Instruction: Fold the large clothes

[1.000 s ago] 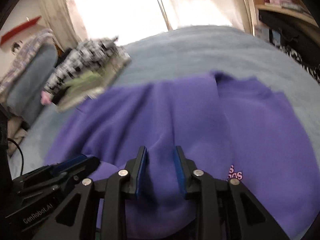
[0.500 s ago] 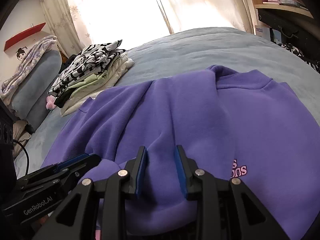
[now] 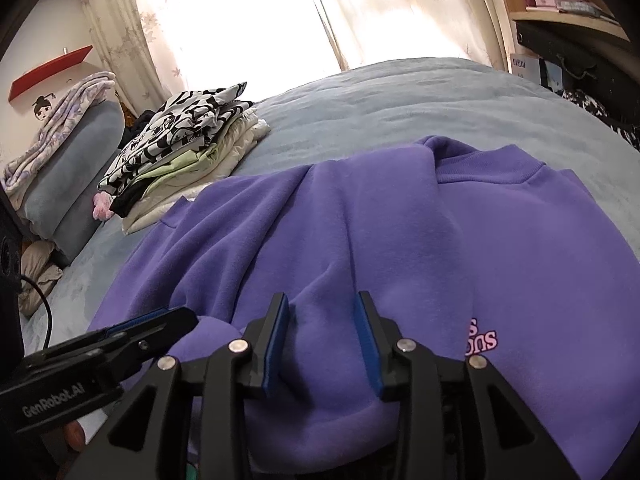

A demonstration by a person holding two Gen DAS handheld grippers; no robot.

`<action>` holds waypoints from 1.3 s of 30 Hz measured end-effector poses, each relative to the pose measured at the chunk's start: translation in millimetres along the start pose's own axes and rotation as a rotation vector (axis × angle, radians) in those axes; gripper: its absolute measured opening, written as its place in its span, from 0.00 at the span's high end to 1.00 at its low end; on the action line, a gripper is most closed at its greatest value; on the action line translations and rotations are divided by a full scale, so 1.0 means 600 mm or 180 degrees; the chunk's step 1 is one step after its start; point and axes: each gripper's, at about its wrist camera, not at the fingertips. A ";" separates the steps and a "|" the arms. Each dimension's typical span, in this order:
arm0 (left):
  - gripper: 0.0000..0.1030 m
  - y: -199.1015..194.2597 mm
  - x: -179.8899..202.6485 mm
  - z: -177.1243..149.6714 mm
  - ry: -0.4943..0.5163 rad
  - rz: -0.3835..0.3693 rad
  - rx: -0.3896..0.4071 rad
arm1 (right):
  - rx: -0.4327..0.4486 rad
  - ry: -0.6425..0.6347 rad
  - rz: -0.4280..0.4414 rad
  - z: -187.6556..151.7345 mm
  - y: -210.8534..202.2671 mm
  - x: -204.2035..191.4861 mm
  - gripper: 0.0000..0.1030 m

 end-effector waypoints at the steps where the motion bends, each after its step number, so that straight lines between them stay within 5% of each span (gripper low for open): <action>1: 0.58 -0.005 -0.001 0.000 -0.0035 0.0003 -0.0005 | -0.0037 0.0063 0.0012 0.002 -0.002 0.002 0.66; 7: 0.51 -0.046 0.003 -0.014 -0.0080 0.0144 0.0017 | -0.0213 0.0331 -0.0065 0.006 -0.041 0.006 0.66; 24: 0.49 -0.180 -0.041 -0.105 -0.0351 0.0277 0.0088 | -0.0092 -0.0034 -0.0186 -0.078 -0.174 -0.059 0.66; 39: 0.48 -0.168 -0.174 -0.183 -0.1297 -0.0433 -0.0007 | 0.0037 -0.0286 -0.0087 -0.089 -0.186 -0.112 0.66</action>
Point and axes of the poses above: each gripper's, at about its wrist camera, not at the fingertips, and y roughly the way its jaws point, x to its right, z to its top, and after that the axes turned 7 degrees about -z, right-handed
